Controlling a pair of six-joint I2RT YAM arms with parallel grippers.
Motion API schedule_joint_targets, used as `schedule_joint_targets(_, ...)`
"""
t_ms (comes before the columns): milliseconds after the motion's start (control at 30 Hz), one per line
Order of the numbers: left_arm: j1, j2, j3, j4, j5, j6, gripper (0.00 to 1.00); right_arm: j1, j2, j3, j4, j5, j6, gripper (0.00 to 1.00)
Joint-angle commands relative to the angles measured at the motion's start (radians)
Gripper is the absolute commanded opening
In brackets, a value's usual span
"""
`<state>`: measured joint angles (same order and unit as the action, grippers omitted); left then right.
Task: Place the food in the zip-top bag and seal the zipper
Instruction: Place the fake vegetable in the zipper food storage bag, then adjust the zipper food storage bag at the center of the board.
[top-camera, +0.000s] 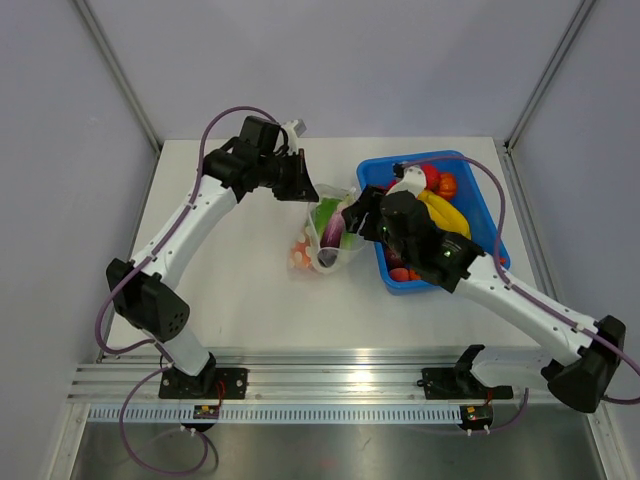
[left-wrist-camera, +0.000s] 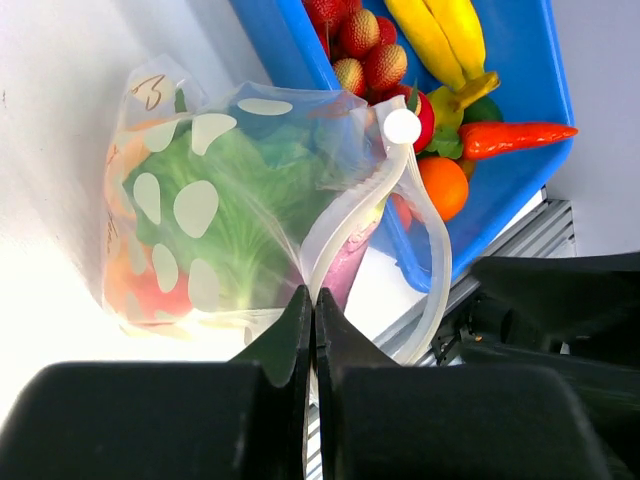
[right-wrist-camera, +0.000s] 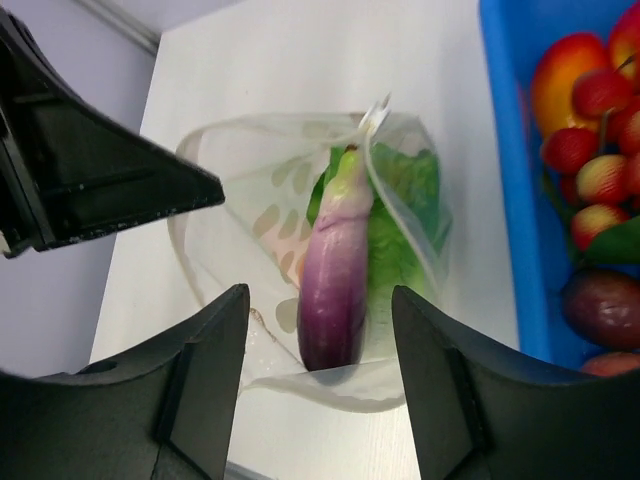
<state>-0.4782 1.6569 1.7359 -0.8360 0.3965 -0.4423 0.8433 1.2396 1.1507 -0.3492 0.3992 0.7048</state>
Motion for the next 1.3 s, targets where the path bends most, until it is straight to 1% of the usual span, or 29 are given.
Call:
schedule_joint_targets(0, 0.006, -0.062, 0.051, 0.046, 0.048, -0.007, 0.00, -0.039, -0.066, 0.030, -0.077, 0.102, -0.056, 0.66)
schedule_joint_targets(67, 0.006, -0.063, 0.054, 0.051, 0.047, -0.010, 0.00, -0.082, -0.063, 0.024, -0.099, 0.073, -0.051, 0.66)
schedule_joint_targets(100, 0.007, -0.065, 0.057, 0.052, 0.050, -0.012, 0.00, -0.131, -0.055, 0.023, -0.109, 0.016, -0.050, 0.66)
schedule_joint_targets(167, 0.006, -0.065, 0.060, 0.051, 0.053, -0.012, 0.00, -0.156, -0.046, 0.015, -0.116, -0.031, -0.050, 0.65)
schedule_joint_targets(267, 0.007, -0.063, 0.067, 0.048, 0.051, -0.013, 0.00, -0.158, -0.025, -0.002, -0.102, -0.092, -0.061, 0.64)
schedule_joint_targets(400, 0.006, -0.063, 0.068, 0.048, 0.053, -0.015, 0.00, -0.158, 0.040, -0.025, -0.057, -0.210, -0.073, 0.63)
schedule_joint_targets(467, 0.006, -0.062, 0.068, 0.048, 0.054, -0.015, 0.00, -0.156, 0.061, -0.034, -0.034, -0.238, -0.068, 0.62)
schedule_joint_targets(533, 0.007, -0.063, 0.071, 0.043, 0.051, -0.013, 0.00, -0.156, 0.101, -0.031, -0.037, -0.244, -0.062, 0.57)
schedule_joint_targets(567, 0.007, -0.065, 0.071, 0.043, 0.050, -0.010, 0.00, -0.158, 0.116, -0.031, -0.034, -0.250, -0.059, 0.51)
schedule_joint_targets(600, 0.007, -0.066, 0.071, 0.038, 0.048, -0.009, 0.00, -0.158, 0.121, -0.032, -0.027, -0.250, -0.056, 0.33)
schedule_joint_targets(667, 0.012, -0.069, 0.068, 0.034, 0.044, -0.003, 0.00, -0.156, 0.123, -0.029, -0.019, -0.232, -0.056, 0.10)
schedule_joint_targets(700, 0.015, -0.072, 0.064, 0.028, 0.042, 0.001, 0.00, -0.156, 0.123, -0.013, -0.022, -0.229, -0.063, 0.02)
schedule_joint_targets(733, 0.018, -0.075, 0.044, 0.023, 0.042, 0.011, 0.00, -0.158, 0.124, 0.004, -0.027, -0.226, -0.071, 0.00)
schedule_joint_targets(800, 0.026, -0.092, 0.007, 0.031, 0.027, 0.022, 0.00, -0.158, 0.130, 0.082, -0.045, -0.246, -0.108, 0.00)
schedule_joint_targets(867, 0.049, -0.085, 0.025, 0.020, 0.027, 0.025, 0.00, -0.156, 0.138, 0.151, -0.057, -0.288, -0.126, 0.00)
schedule_joint_targets(900, 0.055, -0.063, 0.057, -0.012, 0.025, 0.028, 0.00, -0.153, 0.153, 0.234, -0.079, -0.304, -0.143, 0.00)
schedule_joint_targets(933, 0.062, -0.056, 0.095, -0.031, 0.018, 0.031, 0.00, -0.147, 0.159, 0.275, -0.089, -0.312, -0.148, 0.00)
schedule_joint_targets(967, 0.062, -0.049, 0.188, -0.046, -0.010, 0.042, 0.00, -0.142, 0.170, 0.309, -0.097, -0.313, -0.152, 0.00)
schedule_joint_targets(1000, 0.062, -0.033, 0.224, -0.076, -0.015, 0.047, 0.00, -0.132, 0.175, 0.351, -0.097, -0.313, -0.148, 0.00)
schedule_joint_targets(1067, 0.062, -0.010, 0.293, -0.110, -0.030, 0.065, 0.00, -0.125, 0.188, 0.357, -0.093, -0.290, -0.134, 0.00)
schedule_joint_targets(1100, 0.062, 0.007, 0.310, -0.132, -0.038, 0.068, 0.00, -0.122, 0.196, 0.324, -0.074, -0.284, -0.113, 0.00)
schedule_joint_targets(1167, 0.062, 0.014, 0.257, -0.095, -0.050, 0.074, 0.00, -0.121, 0.240, 0.270, -0.039, -0.269, -0.081, 0.00)
schedule_joint_targets(1200, 0.064, 0.020, 0.187, -0.084, -0.054, 0.071, 0.00, -0.121, 0.262, 0.221, -0.034, -0.267, -0.046, 0.00)
schedule_joint_targets(1267, 0.064, 0.053, 0.148, -0.077, -0.047, 0.071, 0.00, -0.121, 0.309, 0.190, -0.030, -0.272, -0.012, 0.00)
